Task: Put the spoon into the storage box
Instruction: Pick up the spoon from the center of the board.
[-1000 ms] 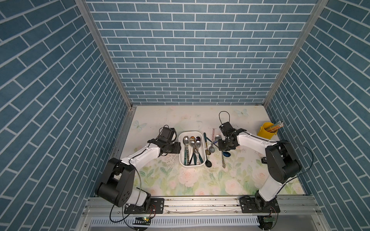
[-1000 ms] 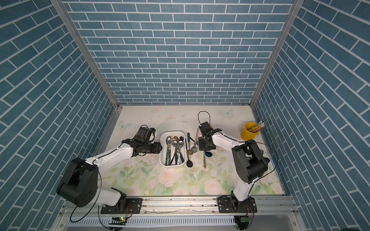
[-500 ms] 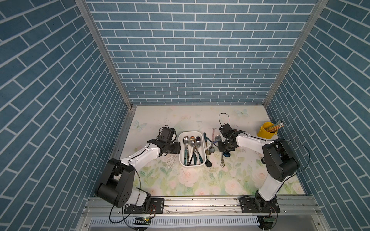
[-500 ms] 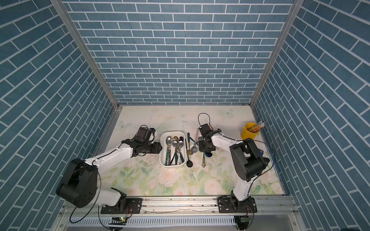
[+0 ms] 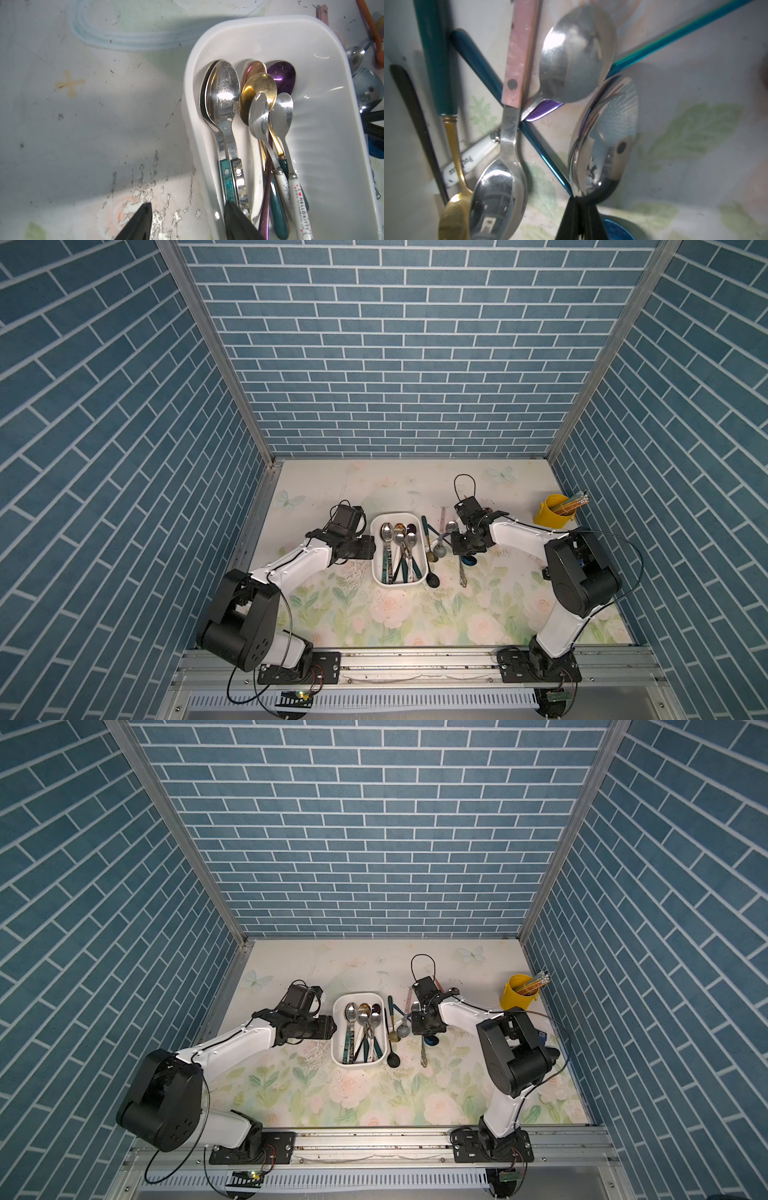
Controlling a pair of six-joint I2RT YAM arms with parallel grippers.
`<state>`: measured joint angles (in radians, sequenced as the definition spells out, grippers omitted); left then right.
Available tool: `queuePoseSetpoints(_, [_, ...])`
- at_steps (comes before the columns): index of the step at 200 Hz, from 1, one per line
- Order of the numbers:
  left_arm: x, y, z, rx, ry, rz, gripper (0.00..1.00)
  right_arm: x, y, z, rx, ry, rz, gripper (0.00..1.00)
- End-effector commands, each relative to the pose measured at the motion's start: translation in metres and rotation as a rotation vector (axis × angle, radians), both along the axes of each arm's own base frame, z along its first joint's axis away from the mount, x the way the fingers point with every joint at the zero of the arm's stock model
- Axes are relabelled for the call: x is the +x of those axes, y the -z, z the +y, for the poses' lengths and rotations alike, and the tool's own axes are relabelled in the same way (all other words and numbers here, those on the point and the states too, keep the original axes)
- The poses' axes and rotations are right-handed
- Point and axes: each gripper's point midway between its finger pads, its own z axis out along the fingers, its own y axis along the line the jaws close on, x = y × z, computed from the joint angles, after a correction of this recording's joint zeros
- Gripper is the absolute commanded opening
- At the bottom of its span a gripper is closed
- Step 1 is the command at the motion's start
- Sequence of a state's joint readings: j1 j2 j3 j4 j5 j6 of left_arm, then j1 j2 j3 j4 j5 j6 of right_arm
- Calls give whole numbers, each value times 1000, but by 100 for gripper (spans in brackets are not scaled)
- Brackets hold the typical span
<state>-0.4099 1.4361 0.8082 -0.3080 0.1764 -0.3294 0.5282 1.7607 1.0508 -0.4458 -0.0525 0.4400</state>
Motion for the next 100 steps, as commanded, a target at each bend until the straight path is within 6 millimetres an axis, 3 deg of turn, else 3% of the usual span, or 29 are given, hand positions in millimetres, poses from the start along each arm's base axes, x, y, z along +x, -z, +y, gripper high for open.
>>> queuePoseSetpoints(1, [-2, 5, 5, 13, -16, 10, 60, -10, 0, -4, -10, 4, 23, 5])
queuePoseSetpoints(37, [-2, 6, 5, 13, -17, 12, 60, -7, -21, 2, 33, 14, -8, 3])
queuePoseSetpoints(68, [-1, 8, 5, 15, -16, 14, 61, -3, -51, 11, 51, 2, -41, 2])
queuePoseSetpoints(100, [-1, 13, 3, 9, -13, 24, 61, 0, -80, 35, 48, -38, -73, 2])
